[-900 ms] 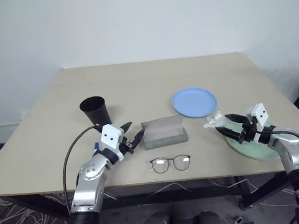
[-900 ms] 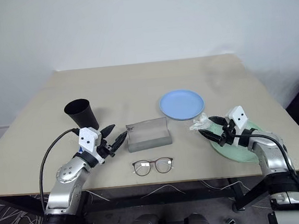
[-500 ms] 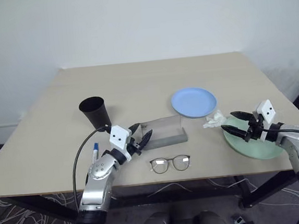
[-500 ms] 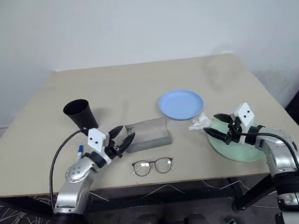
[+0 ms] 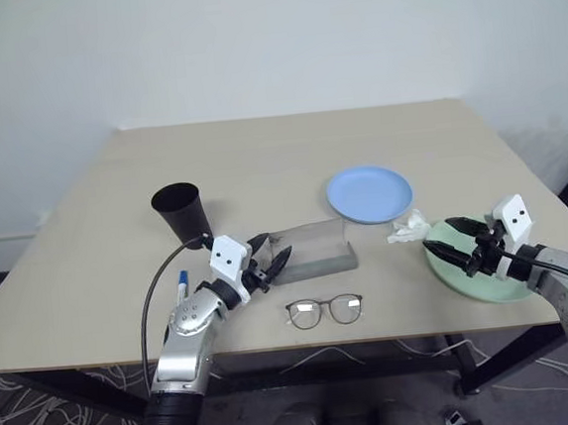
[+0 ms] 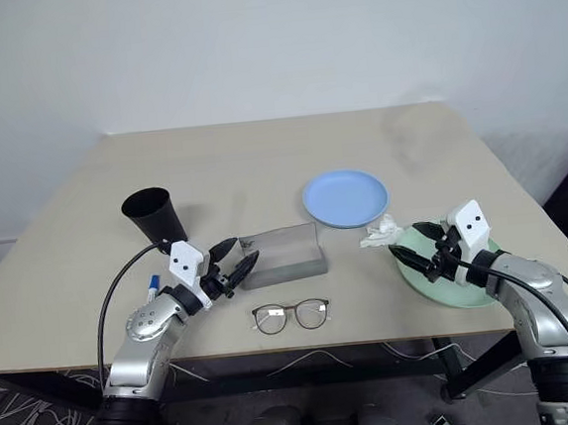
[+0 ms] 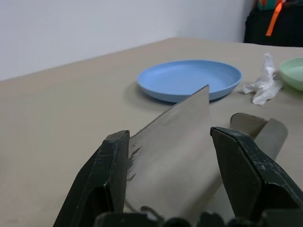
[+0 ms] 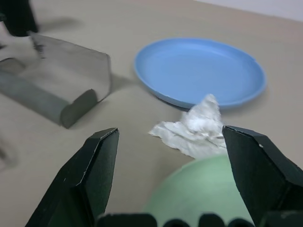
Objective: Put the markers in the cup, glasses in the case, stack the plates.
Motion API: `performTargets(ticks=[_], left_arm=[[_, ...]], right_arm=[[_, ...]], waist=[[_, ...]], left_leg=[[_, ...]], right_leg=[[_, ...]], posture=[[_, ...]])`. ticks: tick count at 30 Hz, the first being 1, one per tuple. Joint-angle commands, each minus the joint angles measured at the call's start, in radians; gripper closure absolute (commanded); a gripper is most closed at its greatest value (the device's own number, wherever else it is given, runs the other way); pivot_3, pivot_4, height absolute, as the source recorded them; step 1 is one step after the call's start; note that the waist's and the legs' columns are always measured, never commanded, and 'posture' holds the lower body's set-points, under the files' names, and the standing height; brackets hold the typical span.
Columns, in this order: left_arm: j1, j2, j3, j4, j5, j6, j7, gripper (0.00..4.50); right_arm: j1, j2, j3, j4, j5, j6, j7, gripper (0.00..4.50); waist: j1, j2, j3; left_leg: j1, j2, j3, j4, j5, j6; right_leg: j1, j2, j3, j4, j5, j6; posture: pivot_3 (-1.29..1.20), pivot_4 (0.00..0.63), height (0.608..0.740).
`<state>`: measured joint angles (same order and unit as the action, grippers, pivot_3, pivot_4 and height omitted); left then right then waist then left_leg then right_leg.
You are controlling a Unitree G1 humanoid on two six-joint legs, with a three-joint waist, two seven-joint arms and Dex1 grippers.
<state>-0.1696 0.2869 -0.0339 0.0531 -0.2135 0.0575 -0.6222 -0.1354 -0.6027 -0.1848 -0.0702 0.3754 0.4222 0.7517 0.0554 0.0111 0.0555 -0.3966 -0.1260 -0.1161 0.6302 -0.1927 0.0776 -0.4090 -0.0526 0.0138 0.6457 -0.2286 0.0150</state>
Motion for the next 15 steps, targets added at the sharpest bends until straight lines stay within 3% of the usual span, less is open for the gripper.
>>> performTargets(ticks=[1,8,15], left_arm=[[-0.045,-0.004,-0.009,0.022,0.007,-0.029,-0.008,1.65],[-0.074,-0.022,-0.022,0.056,0.015,-0.044,-0.014,1.65],[-0.099,-0.014,-0.015,0.082,0.012,-0.058,-0.023,1.65]], right_arm=[[0.001,0.034,-0.049,-0.129,0.052,0.133,-0.125,0.71],[0.028,0.115,0.020,-0.254,0.007,0.332,-0.332,0.71],[0.005,0.208,0.066,-0.202,-0.078,0.348,-0.474,0.71]], waist=[[0.000,0.000,0.000],[0.000,0.000,0.000],[0.000,0.000,0.000]], left_leg=[[0.000,0.000,0.000,0.000,0.000,0.000],[0.000,0.000,0.000,0.000,0.000,0.000],[0.000,0.000,0.000,-0.001,0.000,0.000]], right_leg=[[0.000,0.000,0.000,0.000,0.000,0.000],[0.000,0.000,0.000,-0.001,0.001,0.001],[0.000,0.000,-0.001,-0.001,0.001,0.001]], posture=[[0.00,0.000,0.736],[0.00,0.000,0.736],[0.00,0.000,0.736]])
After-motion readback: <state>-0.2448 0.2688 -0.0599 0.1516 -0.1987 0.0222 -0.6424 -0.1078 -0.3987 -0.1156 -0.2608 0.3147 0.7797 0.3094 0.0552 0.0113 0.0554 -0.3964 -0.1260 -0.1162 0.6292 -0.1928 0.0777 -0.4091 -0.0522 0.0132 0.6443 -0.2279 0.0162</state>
